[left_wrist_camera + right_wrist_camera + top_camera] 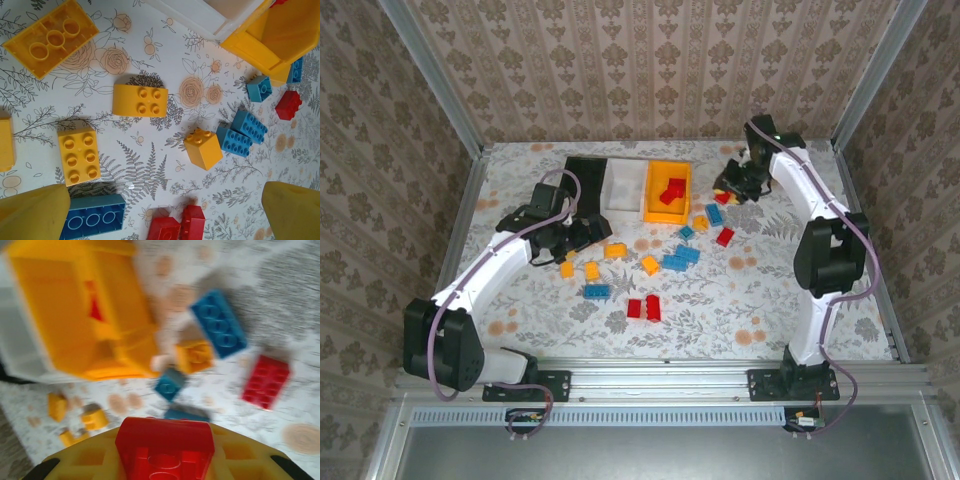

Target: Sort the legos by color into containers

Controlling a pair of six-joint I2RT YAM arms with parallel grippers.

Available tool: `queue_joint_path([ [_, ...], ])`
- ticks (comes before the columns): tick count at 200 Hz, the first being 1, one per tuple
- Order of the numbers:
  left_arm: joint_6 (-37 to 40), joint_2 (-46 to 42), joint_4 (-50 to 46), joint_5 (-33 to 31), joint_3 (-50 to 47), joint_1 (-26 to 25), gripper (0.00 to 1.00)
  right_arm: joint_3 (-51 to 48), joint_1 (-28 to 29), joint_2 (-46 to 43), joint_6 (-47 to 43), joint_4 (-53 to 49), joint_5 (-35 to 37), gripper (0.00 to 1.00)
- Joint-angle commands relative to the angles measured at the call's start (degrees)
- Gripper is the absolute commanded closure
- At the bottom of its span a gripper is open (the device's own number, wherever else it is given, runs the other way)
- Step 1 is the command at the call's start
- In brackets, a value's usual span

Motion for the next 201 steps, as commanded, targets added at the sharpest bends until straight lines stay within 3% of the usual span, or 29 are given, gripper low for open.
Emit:
queue_joint_path([
  [1, 0.06, -0.97, -0.39, 0.38, 0.31, 0.6, 0.0, 8.0, 3.24, 3.95, 2.0, -3.65, -3.51, 0.7],
  [57, -0.27, -3.57, -0.91, 0.14, -1.64, 1.65, 0.0, 25.59, 9.35, 15.13, -0.29, -10.74, -2.7, 0.7],
  [127, -0.04, -6.69, -2.21, 0.57, -4.1, 3.54, 0.0, 28.35, 10.92, 21.35, -0.17, -11.45, -2.63, 0.7],
  [201, 0.56, -7.84, -3.13, 1.1, -4.89, 4.83, 0.0, 29.68, 10.9, 24.74, 0.17, -11.54, -1.66, 0.49],
])
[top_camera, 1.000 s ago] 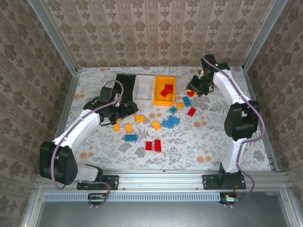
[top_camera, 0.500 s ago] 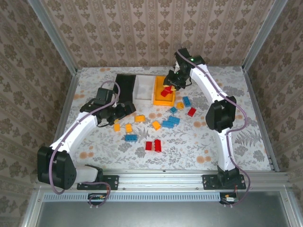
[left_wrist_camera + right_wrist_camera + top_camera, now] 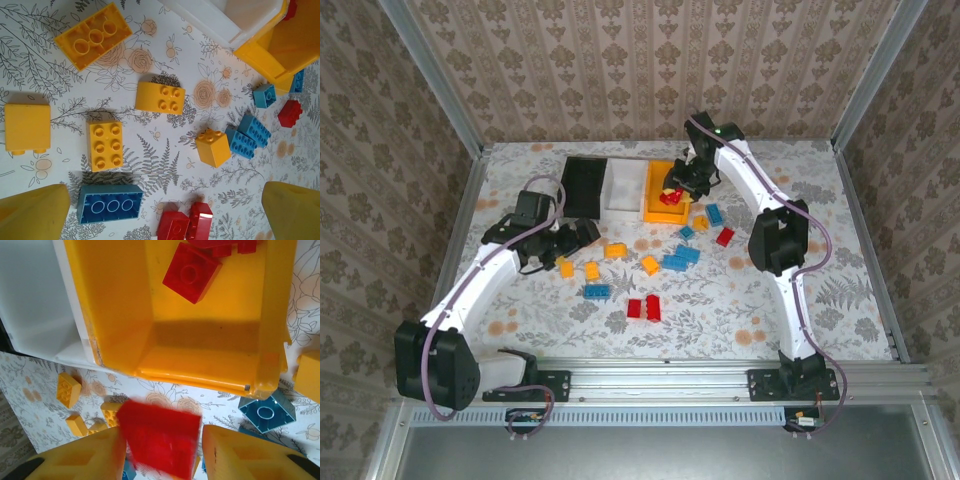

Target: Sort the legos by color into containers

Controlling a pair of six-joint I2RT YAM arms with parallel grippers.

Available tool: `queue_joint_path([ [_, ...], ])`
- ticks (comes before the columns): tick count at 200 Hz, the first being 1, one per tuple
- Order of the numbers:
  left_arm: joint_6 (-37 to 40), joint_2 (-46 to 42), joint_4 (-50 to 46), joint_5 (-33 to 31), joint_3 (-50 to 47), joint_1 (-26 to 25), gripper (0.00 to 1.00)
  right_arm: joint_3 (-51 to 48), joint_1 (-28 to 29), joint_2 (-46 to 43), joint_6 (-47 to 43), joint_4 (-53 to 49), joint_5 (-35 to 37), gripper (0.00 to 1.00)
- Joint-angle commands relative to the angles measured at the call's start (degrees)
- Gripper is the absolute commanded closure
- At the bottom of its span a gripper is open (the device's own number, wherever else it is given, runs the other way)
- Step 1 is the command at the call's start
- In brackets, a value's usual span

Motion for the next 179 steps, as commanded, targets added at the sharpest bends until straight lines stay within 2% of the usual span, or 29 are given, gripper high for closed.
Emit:
queue_joint_path([
  [1, 0.54, -1.61, -1.8, 0.86, -0.88, 0.67, 0.0, 2.57, 0.27, 2.47, 0.01, -2.02, 0.48, 0.49],
  [26, 0.65, -1.79, -1.8, 1.04, -1.07, 1.02, 0.0, 3.71, 0.28, 3.27, -0.04, -2.68, 0.8, 0.45],
  [80, 0.97, -0.89, -1.62, 1.38, -0.85, 1.27, 0.0, 3.93, 0.03, 1.74, -0.46, -3.67, 1.16, 0.44],
  [103, 3.12, 0.26, -5.36, 0.6, -0.09, 1.03, 0.0, 2.37, 0.28, -1.09, -1.12, -4.03, 1.38, 0.44],
  [138, 9.9, 4.76, -14.42, -3.95, 2.66, -2.25, 0.0, -9.46, 0.68, -9.26, -1.38, 0.22, 1.14, 0.43],
  [179, 12.84, 15.27, -18.25, -9.83, 7.31, -12.46, 0.0, -27.36, 0.63, -19.7, -0.37, 7.83, -0.06, 0.34],
])
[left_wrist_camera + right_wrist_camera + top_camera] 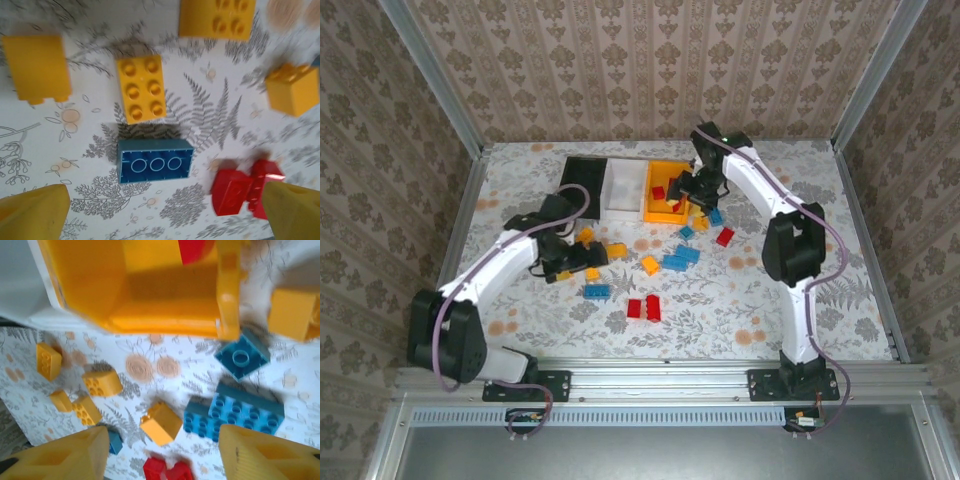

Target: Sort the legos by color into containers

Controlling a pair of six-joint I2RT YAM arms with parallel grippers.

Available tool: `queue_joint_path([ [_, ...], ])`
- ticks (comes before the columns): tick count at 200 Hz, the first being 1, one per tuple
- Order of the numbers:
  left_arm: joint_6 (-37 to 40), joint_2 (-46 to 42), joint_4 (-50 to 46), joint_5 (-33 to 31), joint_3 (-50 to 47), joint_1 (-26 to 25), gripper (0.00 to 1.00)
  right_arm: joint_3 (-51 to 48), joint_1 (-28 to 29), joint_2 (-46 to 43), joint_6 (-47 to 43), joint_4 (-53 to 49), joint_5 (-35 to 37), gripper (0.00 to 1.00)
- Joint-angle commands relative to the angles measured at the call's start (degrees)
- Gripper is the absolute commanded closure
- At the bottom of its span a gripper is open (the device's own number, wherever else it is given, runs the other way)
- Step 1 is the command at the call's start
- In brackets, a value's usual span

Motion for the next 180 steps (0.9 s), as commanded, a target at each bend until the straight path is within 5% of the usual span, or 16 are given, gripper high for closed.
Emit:
queue_joint_path([
  [1, 3.95, 4.89, -5.08, -5.06, 3.16, -5.08, 0.0, -7.39, 0.42, -6.15, 0.08, 4.11, -0.17, 0.34],
  [75, 2.45, 12.16, -3.15, -6.9, 3.6, -8.45, 0.0, -27.08, -0.32, -16.07, 0.47, 9.11, -0.76, 0.32],
  [180, 0.76, 15.86, 3.13, -5.2, -2.02, -9.41, 0.16, -28.12, -0.6, -17.87, 0.11, 8.66, -0.57, 0.32],
])
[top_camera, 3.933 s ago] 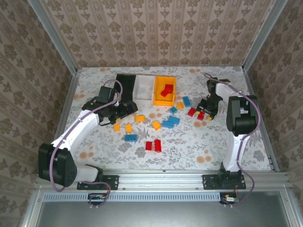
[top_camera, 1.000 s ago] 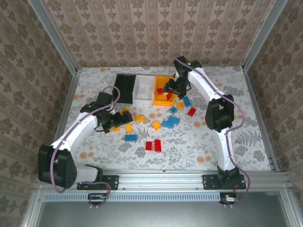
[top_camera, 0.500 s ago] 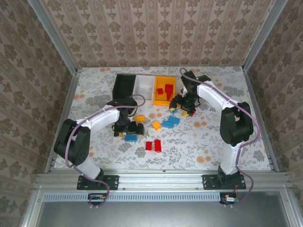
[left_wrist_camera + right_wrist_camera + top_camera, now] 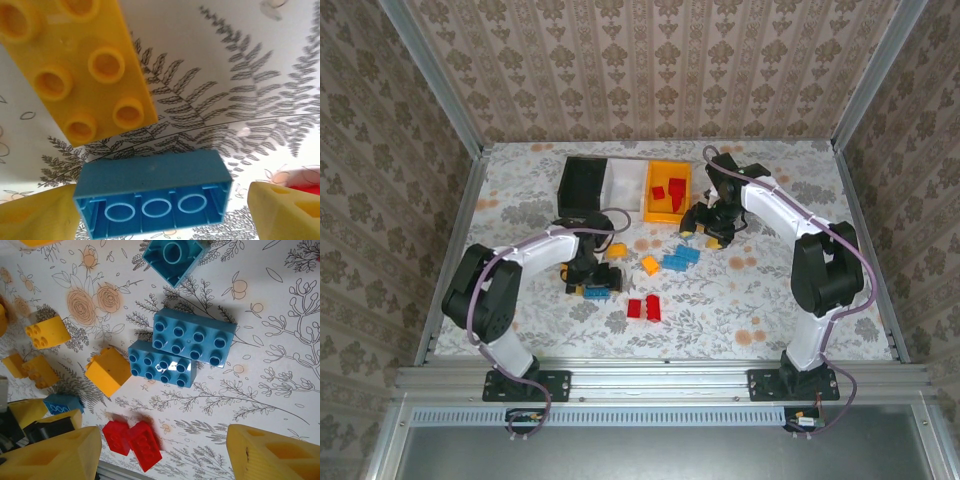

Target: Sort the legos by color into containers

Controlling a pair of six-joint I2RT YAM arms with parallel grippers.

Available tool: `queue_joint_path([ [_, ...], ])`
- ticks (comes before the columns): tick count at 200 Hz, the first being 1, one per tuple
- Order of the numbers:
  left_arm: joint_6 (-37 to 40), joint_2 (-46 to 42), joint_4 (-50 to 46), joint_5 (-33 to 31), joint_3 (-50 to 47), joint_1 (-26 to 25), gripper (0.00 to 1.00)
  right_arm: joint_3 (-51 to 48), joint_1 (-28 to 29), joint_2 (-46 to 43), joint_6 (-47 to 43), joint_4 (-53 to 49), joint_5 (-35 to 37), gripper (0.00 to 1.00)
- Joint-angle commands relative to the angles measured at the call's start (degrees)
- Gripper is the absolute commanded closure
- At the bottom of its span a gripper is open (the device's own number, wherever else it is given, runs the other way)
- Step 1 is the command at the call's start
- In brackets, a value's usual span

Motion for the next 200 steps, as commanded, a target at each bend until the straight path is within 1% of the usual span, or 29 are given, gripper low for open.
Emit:
queue_joint_path([
  [1, -0.67, 1.28, 1.11, 0.44, -1.29, -0.43, 0.16, -0.2, -0.34, -1.53, 0.26, 0.05, -0.57, 0.32],
  [17, -0.68, 1.57, 1.35, 0.48, -1.73, -0.56, 0.22, 0.04, -0.48, -1.54, 0.18, -0.23, -0.42, 0.31],
  [44, -0.66, 0.99, 1.31, 0.41, -2.28, -0.65, 0.34, -0.13, -0.46, -1.84, 0.17, -0.24, -0.15, 0.31],
  [57, -0.59, 0.32, 1.0, 0.35, -2.29, -0.65, 0.37, -0.42, -0.42, -1.79, 0.21, -0.09, -0.29, 0.31],
  [89, 0.19, -2.17, -1.18, 0.94, -1.33, -0.65, 0.38, -1.67, -0.42, -2.08, 0.5, 0.8, -0.36, 0.31],
  [103, 0.74, -4.17, -2.84, 1.93, -0.4, -0.61, 0.4, -2.39, -0.56, -2.16, 0.49, 1.16, -0.19, 0.31],
  [129, 0.97, -8.68, -6.45, 3.53, 4.25, 0.26, 0.4, -4.13, -0.8, -2.71, 0.48, 1.63, -0.01, 0.31],
  [146, 0.43, -9.93, -6.84, 5.47, 8.25, 2.21, 0.4, -5.67, -0.91, -3.74, 0.79, 2.21, 0.1, 0.31],
  [172, -1.96, -6.87, -3.26, 10.82, 15.49, 6.87, 0.4, -8.79, -1.01, -6.25, 1.63, 3.03, 0.28, 0.31],
  [175, -2.4, -6.16, -2.54, 11.39, 16.38, 6.91, 0.4, -9.22, -0.97, -6.7, 1.69, 3.05, 0.41, 0.31],
  [177, -2.72, -5.63, -2.01, 11.75, 16.95, 8.25, 0.4, -9.52, -1.0, -6.8, 1.75, 3.1, 0.49, 0.31],
  [182, -3.34, -4.37, -0.81, 12.46, 18.54, 9.21, 0.4, -10.23, -0.96, -7.55, 1.85, 3.18, 0.61, 0.31],
  [200, -5.73, 1.52, 2.39, 14.57, 25.0, 10.91, 0.4, -13.06, -1.0, -10.43, 2.48, 3.25, 1.35, 0.31],
])
